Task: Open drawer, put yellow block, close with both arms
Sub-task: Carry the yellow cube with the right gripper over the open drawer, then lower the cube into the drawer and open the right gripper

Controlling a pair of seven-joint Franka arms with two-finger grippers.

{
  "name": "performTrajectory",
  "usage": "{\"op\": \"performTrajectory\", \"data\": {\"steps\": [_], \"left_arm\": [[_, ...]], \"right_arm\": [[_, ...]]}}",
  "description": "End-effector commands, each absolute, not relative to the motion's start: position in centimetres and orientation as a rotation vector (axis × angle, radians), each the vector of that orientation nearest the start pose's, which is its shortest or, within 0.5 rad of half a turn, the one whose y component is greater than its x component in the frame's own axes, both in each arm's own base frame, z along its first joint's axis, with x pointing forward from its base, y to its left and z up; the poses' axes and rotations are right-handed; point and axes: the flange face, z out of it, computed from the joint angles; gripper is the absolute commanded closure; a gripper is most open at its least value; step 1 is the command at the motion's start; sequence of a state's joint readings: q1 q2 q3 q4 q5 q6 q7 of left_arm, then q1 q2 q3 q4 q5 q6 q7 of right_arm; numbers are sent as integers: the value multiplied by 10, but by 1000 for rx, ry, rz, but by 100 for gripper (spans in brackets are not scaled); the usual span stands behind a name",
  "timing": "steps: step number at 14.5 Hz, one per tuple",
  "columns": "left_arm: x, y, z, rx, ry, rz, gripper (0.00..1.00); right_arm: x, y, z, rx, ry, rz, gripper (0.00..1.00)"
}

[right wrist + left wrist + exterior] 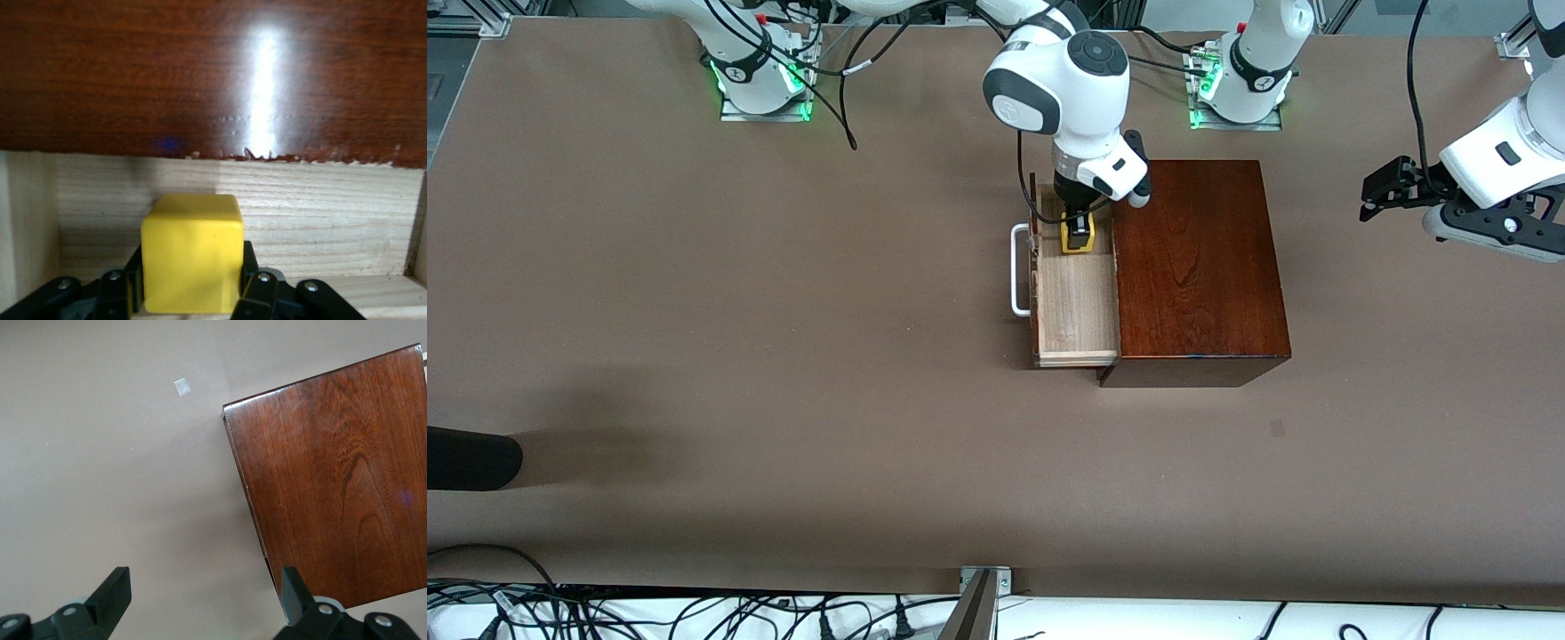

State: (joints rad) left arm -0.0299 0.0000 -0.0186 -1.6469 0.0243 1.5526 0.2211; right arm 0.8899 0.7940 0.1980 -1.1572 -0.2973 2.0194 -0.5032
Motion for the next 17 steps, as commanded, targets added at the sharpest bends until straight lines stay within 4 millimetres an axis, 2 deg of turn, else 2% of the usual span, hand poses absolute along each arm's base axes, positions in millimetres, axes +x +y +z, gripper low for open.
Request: {"op": "performTrajectory", "data": {"steps": [1, 3, 6, 10, 11, 12, 13, 16, 17], "left_arm": [[548, -27, 592, -3116, 409, 154, 0], [548, -27, 592, -3116, 406, 154, 0], [548, -27, 592, -3116, 406, 161, 0], [547, -26, 591, -3116, 406, 176, 0], [546, -26, 591, -3116, 409, 190, 0], [545, -26, 591, -3116, 406, 193, 0], [545, -26, 591, -3116, 409, 193, 0], [545, -27, 591, -3116, 409, 193, 0], [545, -26, 591, -3116, 406, 193, 0]], "right_arm": [[415, 647, 333, 1996, 2252, 162, 100], [435, 633, 324, 2040, 2224, 142, 100], [432, 629, 310, 2021, 2235, 101, 100], [433, 626, 306, 2024, 2232, 91, 98], [433, 626, 303, 2023, 2233, 82, 86], [433, 626, 299, 2014, 2232, 80, 15], [433, 627, 298, 2010, 2234, 80, 0], [436, 626, 314, 2018, 2223, 98, 0], [437, 625, 326, 2026, 2213, 121, 0]]}}
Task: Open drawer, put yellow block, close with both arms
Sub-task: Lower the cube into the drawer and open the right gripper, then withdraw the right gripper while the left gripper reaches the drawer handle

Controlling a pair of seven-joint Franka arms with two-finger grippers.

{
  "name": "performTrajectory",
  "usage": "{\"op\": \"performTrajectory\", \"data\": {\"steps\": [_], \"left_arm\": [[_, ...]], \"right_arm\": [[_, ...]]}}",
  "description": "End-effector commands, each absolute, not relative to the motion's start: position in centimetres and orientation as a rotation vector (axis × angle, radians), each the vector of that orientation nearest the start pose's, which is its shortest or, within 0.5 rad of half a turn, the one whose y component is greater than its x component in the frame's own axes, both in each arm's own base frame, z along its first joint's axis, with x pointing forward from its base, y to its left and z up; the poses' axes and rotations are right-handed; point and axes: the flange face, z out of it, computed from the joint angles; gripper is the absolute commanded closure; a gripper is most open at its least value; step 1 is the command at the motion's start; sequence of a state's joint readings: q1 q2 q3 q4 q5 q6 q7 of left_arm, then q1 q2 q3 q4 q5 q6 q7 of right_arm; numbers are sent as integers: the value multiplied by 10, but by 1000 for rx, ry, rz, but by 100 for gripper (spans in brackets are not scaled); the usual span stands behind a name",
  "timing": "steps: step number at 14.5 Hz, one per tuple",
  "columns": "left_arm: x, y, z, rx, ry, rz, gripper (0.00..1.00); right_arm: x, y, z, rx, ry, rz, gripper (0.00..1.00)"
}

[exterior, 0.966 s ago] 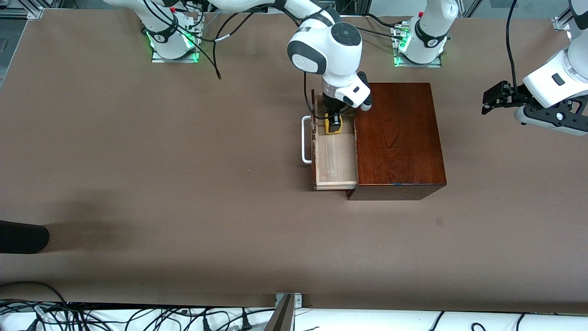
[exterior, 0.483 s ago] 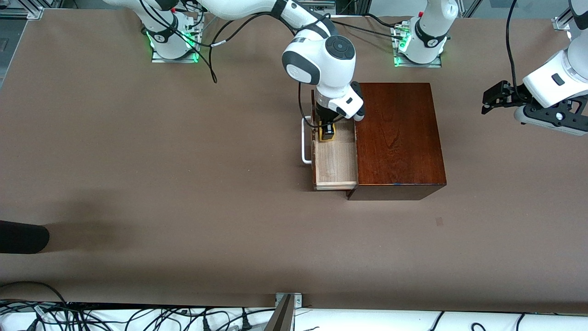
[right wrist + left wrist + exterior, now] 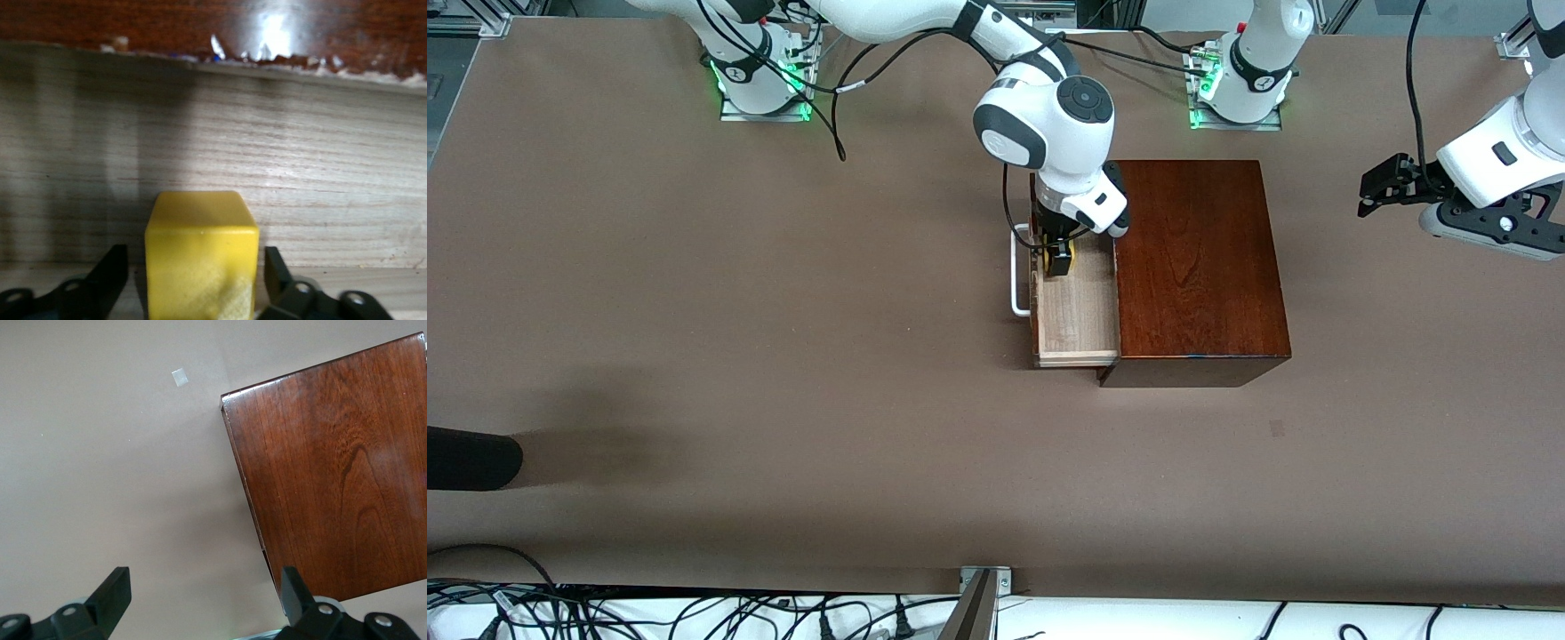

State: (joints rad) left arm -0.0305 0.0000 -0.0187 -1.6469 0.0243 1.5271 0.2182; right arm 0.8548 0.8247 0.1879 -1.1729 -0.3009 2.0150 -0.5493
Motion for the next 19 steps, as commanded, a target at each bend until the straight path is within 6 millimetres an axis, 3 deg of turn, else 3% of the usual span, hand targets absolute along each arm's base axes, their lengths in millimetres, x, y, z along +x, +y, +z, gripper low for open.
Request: {"op": "performTrajectory", "data": {"steps": [1, 2, 3, 6, 9, 11, 13, 16, 17, 19], "left_arm": [[545, -27, 591, -3116, 409, 193, 0], [545, -28, 591, -3115, 411, 193, 0], [545, -28, 591, -3117, 414, 193, 0], [544, -28, 592, -3116, 416, 195, 0], [543, -32, 593, -3114, 428, 195, 0], [538, -33, 599, -3111, 447, 250, 0], [532, -36, 600, -3100, 520, 325, 0], [527, -45, 601, -3078, 663, 364, 0], [526, -51, 601, -3073, 680, 361, 0], [523, -69, 601, -3058, 731, 369, 0]], "right_arm": [[441, 623, 341, 2041, 2196, 152, 0], [456, 614, 362, 2068, 2161, 198, 0], [474, 606, 397, 2100, 2127, 283, 0], [501, 583, 472, 2137, 2037, 460, 0], [548, 508, 544, 2420, 1922, 549, 0], [560, 471, 562, 2491, 1858, 452, 0], [566, 431, 602, 2497, 1713, 486, 0], [577, 389, 610, 2548, 1570, 365, 0], [583, 366, 622, 2585, 1530, 366, 0], [598, 316, 623, 2724, 1446, 337, 0]]}}
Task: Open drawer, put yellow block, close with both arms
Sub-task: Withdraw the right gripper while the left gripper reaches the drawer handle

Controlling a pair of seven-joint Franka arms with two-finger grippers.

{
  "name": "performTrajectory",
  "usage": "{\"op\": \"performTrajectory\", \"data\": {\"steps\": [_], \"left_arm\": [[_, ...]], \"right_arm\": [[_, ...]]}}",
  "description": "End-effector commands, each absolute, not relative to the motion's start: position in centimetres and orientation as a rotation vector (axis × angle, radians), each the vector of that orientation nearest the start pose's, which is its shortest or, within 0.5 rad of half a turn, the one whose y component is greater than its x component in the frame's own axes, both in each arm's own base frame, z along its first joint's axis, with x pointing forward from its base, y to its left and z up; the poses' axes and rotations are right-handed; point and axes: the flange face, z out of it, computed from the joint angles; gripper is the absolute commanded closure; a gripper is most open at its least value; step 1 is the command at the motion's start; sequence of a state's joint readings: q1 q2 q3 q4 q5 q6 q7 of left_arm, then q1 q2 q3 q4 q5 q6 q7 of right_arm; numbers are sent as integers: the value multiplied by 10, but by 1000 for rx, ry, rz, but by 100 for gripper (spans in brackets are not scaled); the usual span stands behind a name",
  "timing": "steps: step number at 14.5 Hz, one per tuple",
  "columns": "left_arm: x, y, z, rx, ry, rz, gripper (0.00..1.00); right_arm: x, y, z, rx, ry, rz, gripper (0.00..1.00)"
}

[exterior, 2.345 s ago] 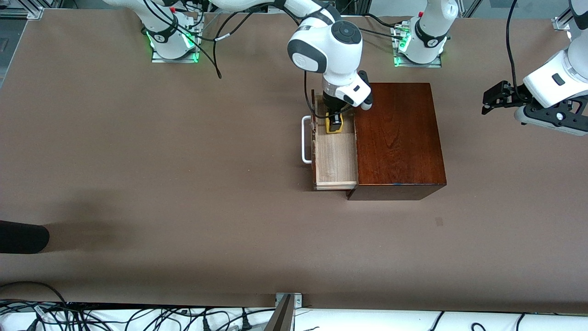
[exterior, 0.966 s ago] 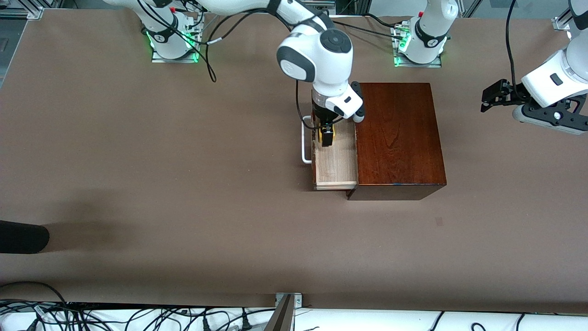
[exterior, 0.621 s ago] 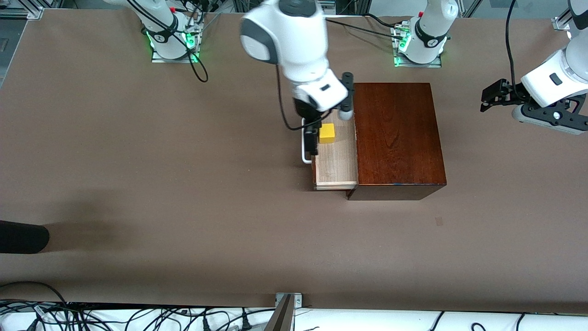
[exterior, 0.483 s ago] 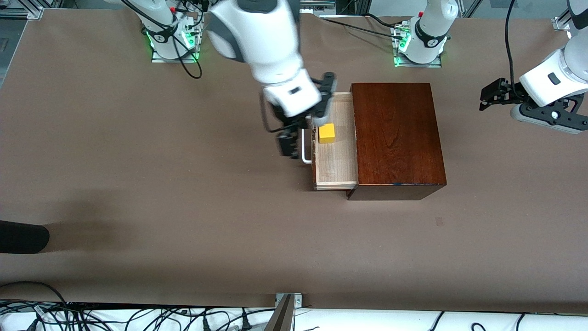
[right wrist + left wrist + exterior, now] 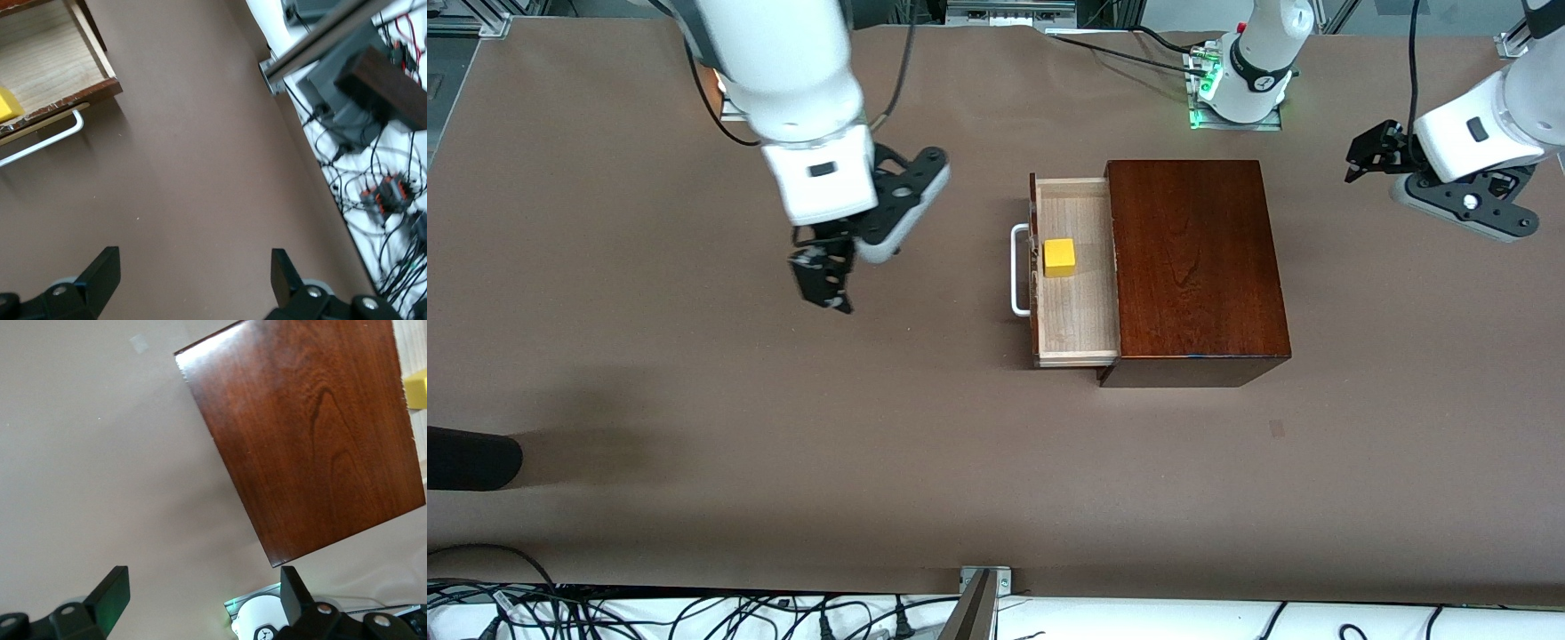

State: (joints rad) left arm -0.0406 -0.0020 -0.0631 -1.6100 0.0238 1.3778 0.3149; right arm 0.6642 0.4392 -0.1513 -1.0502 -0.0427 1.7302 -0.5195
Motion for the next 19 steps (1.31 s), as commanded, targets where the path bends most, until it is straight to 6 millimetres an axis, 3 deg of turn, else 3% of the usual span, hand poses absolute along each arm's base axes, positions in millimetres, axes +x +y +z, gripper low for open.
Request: {"op": "performTrajectory", "data": {"steps": [1, 4, 7, 13, 15, 19], "left_arm": [[518, -86, 602, -3049, 790, 393, 0], [501, -134, 597, -3026, 1084, 553, 0], [492, -170, 596, -2979, 1218, 557, 0], [513, -258, 560, -2909, 1549, 490, 0], [516, -298, 541, -2844, 1680, 389, 0], [494, -398, 513, -2638, 1947, 168, 0]], "right_arm": [[600, 298, 621, -2805, -1447, -332, 0], [600, 243, 629, -2855, -1306, -304, 0], [589, 195, 636, -2889, -1178, -278, 0], [571, 129, 615, -3003, -811, -131, 0], [568, 115, 609, -3016, -764, -98, 0], [570, 81, 602, -3053, -604, -53, 0]]}}
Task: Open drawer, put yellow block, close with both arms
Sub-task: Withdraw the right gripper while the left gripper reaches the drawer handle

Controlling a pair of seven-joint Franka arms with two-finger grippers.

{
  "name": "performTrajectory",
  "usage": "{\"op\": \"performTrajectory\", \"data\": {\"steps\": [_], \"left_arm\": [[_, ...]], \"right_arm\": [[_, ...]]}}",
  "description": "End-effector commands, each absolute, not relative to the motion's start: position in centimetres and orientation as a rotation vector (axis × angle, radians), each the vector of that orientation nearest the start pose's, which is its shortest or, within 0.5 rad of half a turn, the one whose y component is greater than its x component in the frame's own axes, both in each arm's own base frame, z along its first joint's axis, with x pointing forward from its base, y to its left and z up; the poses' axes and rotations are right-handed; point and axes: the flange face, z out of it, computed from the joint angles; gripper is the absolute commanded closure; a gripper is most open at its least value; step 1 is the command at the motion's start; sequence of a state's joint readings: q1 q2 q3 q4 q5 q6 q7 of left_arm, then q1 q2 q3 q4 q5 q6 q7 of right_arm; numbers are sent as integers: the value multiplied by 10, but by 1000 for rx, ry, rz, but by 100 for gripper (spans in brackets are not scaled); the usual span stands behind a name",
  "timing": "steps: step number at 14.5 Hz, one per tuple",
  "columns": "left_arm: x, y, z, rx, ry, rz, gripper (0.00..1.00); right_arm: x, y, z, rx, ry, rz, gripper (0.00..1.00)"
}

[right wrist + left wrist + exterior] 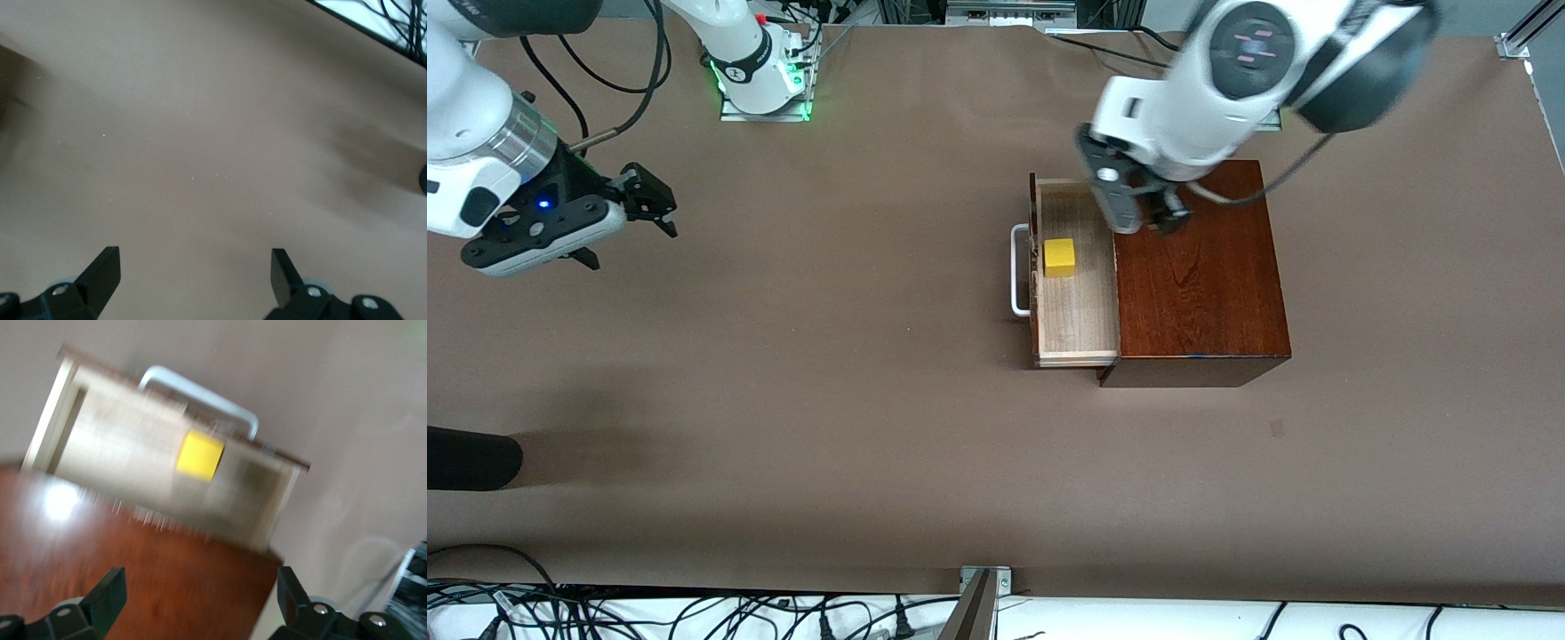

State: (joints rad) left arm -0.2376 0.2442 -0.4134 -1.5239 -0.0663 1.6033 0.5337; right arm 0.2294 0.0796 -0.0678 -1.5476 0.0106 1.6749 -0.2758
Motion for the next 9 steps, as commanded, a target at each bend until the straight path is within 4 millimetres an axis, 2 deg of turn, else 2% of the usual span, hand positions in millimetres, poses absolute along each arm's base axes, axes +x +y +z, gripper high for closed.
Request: {"op": "performTrajectory", "data": {"steps": [1, 3, 5, 6, 9], "left_arm": [[495, -417, 492, -2626, 1994, 150, 0], [493, -459, 452, -2556, 2145, 51, 0], [504, -477, 415, -2458, 2247, -55, 0], [507, -482, 397, -2392, 2311, -50, 0], [476, -516, 351, -2162, 2395, 40, 0]], "right_arm": [[571, 72, 601, -3058, -578, -44, 0], [570, 55, 602, -3067, -532, -12, 0], [570, 53, 602, -3057, -516, 13, 0], [569, 53, 603, -3056, -516, 15, 0], [569, 53, 604, -3064, -525, 24, 0]]}}
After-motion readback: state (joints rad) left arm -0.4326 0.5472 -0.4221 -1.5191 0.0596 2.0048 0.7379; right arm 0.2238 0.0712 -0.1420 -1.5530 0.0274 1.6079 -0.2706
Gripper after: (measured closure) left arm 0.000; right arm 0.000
